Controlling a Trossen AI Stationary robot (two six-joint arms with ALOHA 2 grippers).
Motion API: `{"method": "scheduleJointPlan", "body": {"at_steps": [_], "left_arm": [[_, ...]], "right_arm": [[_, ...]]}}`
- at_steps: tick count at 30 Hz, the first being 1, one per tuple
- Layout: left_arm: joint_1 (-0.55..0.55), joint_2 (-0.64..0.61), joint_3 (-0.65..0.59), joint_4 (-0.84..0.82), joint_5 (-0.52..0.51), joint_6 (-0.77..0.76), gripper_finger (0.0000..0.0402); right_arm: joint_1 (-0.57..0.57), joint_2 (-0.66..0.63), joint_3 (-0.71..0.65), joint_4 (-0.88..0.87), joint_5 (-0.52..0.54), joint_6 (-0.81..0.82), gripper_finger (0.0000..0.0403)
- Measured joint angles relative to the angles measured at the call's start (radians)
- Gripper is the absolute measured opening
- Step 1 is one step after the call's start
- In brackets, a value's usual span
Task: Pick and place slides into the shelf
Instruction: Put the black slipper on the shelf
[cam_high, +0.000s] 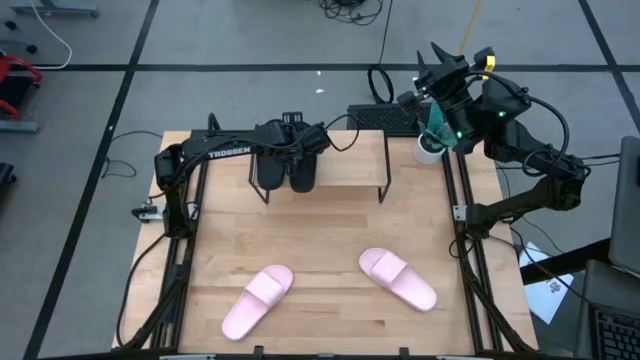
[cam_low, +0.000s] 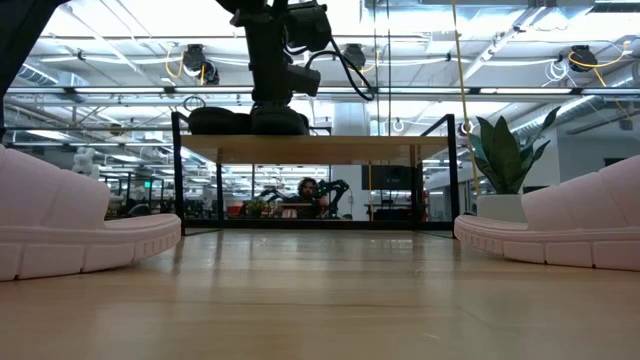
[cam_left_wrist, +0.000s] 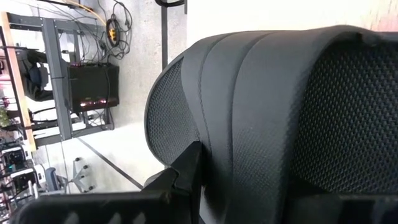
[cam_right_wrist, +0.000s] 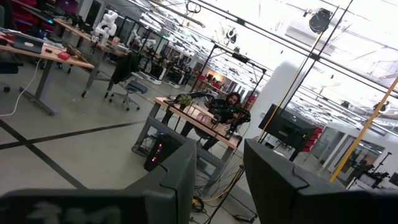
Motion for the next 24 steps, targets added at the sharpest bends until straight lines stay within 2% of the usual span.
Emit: {"method": "scheduleJointPlan", "body": {"at_steps": [5, 12, 16, 20, 24], "left_arm": [[0.0, 0.0, 0.0, 0.0, 0.0, -0.006, 0.0106], [-0.005, 0.0, 0.0, 0.009, -0.028, 0.001, 0.0211], [-0.007, 0.0, 0.0, 0.011, -0.042, 0.013, 0.0252], [-0.006, 0.0, 0.0, 0.011, -0.042, 0.011, 0.0269], [-0.007, 0.0, 0.0, 0.01, -0.043, 0.009, 0.0268]], "right_arm": [[0.0, 0.0, 0.0, 0.0, 0.0, 0.0, 0.0125], [0.0, 0.0, 0.0, 0.0, 0.0, 0.0, 0.0125], [0.0, 0.0, 0.0, 0.0, 0.0, 0.0, 0.0125], [0.0, 0.0, 0.0, 0.0, 0.0, 0.0, 0.0125], [0.0, 0.0, 0.0, 0.0, 0.0, 0.0, 0.0125]]}}
